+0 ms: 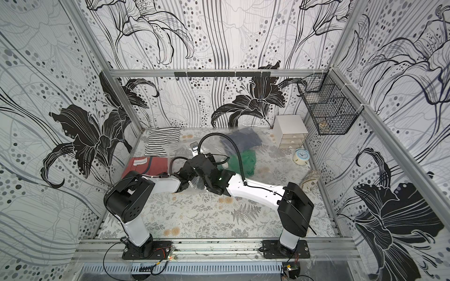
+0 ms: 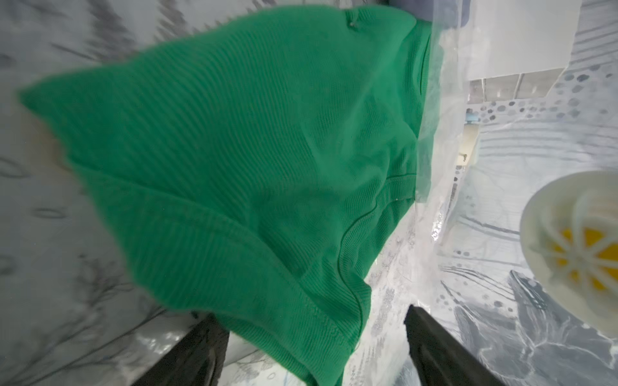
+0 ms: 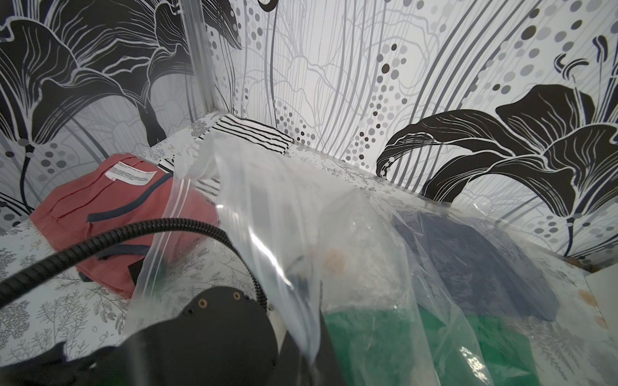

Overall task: Take the tank top out of the vacuum bag
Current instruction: Take out the tank top from the vacuum bag.

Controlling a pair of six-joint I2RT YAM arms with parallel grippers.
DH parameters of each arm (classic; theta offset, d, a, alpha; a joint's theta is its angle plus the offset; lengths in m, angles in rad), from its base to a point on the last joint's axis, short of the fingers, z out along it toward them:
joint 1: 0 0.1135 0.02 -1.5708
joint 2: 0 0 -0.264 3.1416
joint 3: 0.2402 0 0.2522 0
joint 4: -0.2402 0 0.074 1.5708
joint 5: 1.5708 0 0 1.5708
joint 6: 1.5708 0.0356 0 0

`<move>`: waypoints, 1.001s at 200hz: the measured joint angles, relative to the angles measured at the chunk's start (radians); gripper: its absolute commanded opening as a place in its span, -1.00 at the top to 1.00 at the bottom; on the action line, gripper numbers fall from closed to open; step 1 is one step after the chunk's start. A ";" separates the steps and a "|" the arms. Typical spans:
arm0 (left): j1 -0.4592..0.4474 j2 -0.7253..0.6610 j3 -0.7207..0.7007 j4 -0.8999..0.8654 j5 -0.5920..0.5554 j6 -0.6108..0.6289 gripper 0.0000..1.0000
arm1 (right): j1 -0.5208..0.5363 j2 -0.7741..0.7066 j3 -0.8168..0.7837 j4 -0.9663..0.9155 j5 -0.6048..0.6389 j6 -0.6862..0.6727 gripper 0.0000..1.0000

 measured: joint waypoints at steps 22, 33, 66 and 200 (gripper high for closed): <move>-0.017 0.025 0.018 0.029 -0.023 -0.016 -0.73 | -0.001 0.000 0.000 0.000 0.000 0.000 1.00; -0.023 0.039 0.026 0.051 -0.040 -0.021 -0.71 | -0.002 0.000 0.000 0.001 0.000 0.000 1.00; -0.037 0.090 0.040 0.130 -0.111 -0.035 -0.16 | -0.006 0.000 0.000 0.001 0.000 0.000 1.00; 0.182 -0.195 -0.100 -0.189 -0.169 0.108 1.00 | -0.020 0.000 0.000 0.002 -0.004 0.026 1.00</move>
